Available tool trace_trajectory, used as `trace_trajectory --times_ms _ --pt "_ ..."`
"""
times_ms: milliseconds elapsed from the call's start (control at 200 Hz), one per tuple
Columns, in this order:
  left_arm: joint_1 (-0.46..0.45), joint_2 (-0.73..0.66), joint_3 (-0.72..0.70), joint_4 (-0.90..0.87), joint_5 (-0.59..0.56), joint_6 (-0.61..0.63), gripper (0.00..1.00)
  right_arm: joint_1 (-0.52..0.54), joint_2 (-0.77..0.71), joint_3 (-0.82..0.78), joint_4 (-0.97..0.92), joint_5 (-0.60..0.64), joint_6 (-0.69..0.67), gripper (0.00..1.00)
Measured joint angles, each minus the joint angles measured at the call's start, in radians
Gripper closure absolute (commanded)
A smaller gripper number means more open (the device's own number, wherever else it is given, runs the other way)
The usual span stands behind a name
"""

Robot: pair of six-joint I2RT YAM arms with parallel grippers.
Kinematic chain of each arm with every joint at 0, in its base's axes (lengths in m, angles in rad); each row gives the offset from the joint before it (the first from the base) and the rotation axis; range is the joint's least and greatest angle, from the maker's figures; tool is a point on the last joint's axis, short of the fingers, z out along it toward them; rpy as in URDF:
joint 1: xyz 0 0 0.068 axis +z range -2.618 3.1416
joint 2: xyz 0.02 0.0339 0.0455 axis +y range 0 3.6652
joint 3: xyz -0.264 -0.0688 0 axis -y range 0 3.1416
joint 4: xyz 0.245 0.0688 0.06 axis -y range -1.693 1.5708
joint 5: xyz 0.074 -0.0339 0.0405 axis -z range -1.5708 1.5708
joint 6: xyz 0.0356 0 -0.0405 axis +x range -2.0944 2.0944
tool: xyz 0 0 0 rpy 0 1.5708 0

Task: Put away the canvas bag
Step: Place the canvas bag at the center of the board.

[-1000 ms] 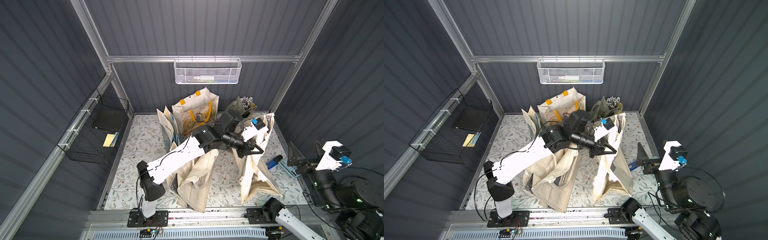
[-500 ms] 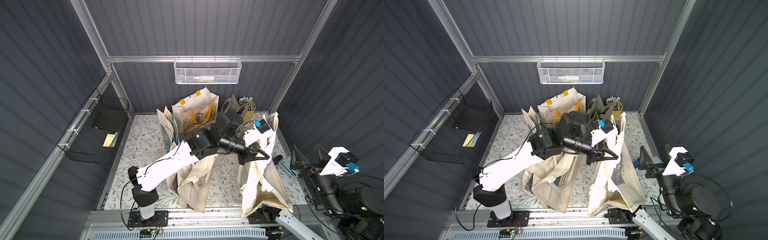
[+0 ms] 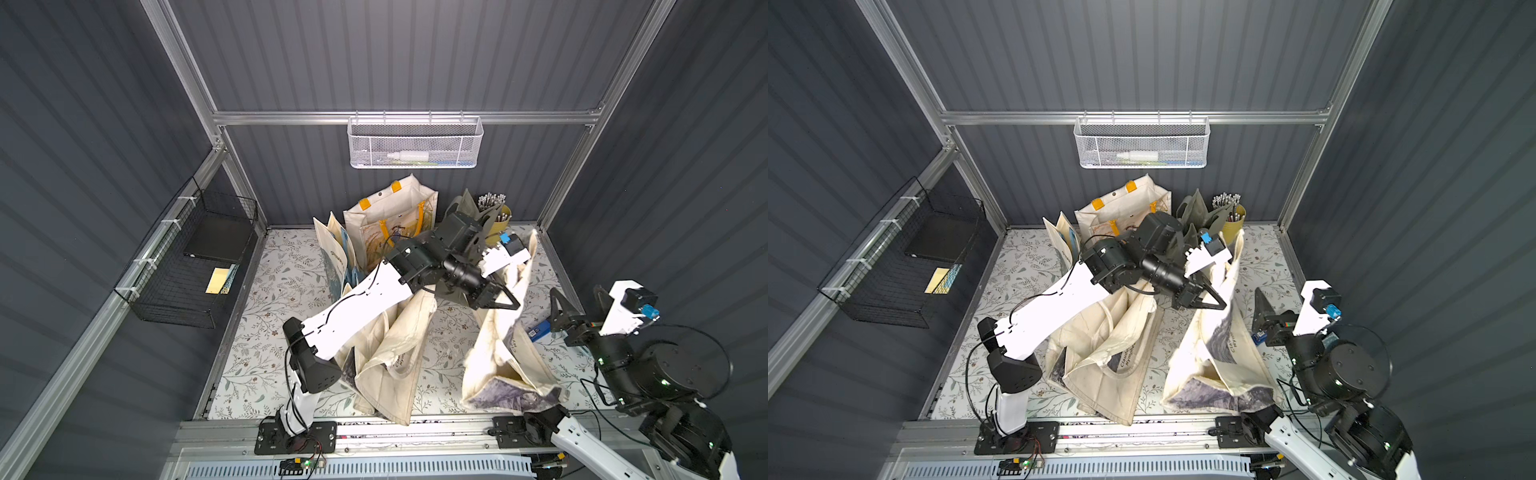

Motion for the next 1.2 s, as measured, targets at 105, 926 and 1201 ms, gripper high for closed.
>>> trace_trajectory --times_ms 105,926,1201 --pt "0.03 0.0 0.011 -0.033 0.008 0.009 1.0 0.0 0.0 -0.041 0.03 -0.001 0.023 0.07" --pt "0.023 -0.136 -0.089 -0.252 -0.161 0.04 1.0 0.0 0.099 -0.117 0.061 -0.113 0.138 0.07" --pt "0.024 -0.077 -0.109 -0.31 -0.301 0.048 1.0 0.0 0.165 -0.152 0.011 -0.254 0.28 0.11"
